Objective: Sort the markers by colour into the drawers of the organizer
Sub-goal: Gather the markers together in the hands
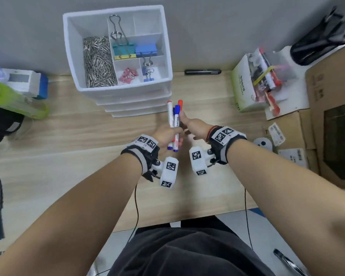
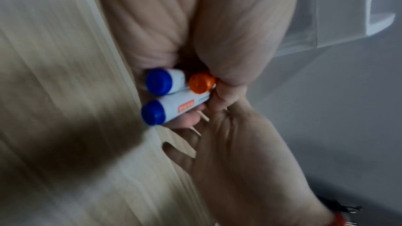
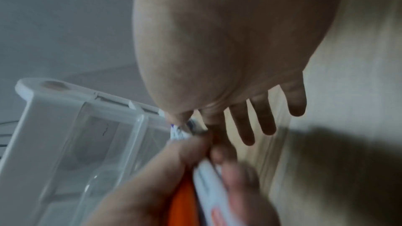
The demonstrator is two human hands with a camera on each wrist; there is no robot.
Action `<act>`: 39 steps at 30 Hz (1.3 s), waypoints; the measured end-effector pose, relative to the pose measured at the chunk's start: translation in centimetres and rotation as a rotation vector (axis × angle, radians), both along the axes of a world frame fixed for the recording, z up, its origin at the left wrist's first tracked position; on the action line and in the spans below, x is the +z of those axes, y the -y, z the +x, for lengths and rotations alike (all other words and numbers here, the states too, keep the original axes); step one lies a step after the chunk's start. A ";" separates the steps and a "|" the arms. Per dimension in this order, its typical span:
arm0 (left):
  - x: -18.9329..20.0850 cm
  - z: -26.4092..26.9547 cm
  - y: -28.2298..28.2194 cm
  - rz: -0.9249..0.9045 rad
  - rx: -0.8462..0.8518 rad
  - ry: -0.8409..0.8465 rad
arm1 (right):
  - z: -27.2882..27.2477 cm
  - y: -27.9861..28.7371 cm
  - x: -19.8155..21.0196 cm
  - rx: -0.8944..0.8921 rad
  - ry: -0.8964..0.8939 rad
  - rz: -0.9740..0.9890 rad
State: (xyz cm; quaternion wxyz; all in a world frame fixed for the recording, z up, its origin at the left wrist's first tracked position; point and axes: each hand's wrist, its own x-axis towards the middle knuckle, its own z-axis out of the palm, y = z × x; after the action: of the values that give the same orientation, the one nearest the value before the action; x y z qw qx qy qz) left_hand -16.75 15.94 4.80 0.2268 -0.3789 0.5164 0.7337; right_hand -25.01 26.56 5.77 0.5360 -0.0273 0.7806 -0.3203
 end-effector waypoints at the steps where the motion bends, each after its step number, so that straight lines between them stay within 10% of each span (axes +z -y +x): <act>1: -0.2 -0.1 0.0 -0.024 -0.015 0.014 | -1.3 -0.3 -0.6 0.082 -0.077 0.047; 10: -2.6 -1.2 1.6 -0.168 -0.205 0.117 | -16.2 0.2 -5.6 0.326 -0.707 0.312; 19: -3.9 -0.1 1.8 0.033 -0.151 0.174 | -17.8 0.8 -9.4 0.509 -0.866 0.457; 25: -3.4 1.3 2.0 0.117 0.018 0.114 | -11.5 0.8 -6.5 0.396 -0.496 0.343; 31: -2.2 3.7 3.0 0.165 0.075 0.038 | -1.8 1.7 -3.9 -0.082 0.081 -0.119; 39: -1.0 9.8 6.1 0.180 0.022 -0.048 | 6.5 3.9 -2.2 -0.054 -0.005 -0.258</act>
State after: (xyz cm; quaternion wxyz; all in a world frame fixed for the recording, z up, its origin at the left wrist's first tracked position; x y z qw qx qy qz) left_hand -6.91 9.84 3.75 0.2395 -0.3448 0.4495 0.7885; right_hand -18.47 22.70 3.62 0.5174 -0.0758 0.7347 -0.4322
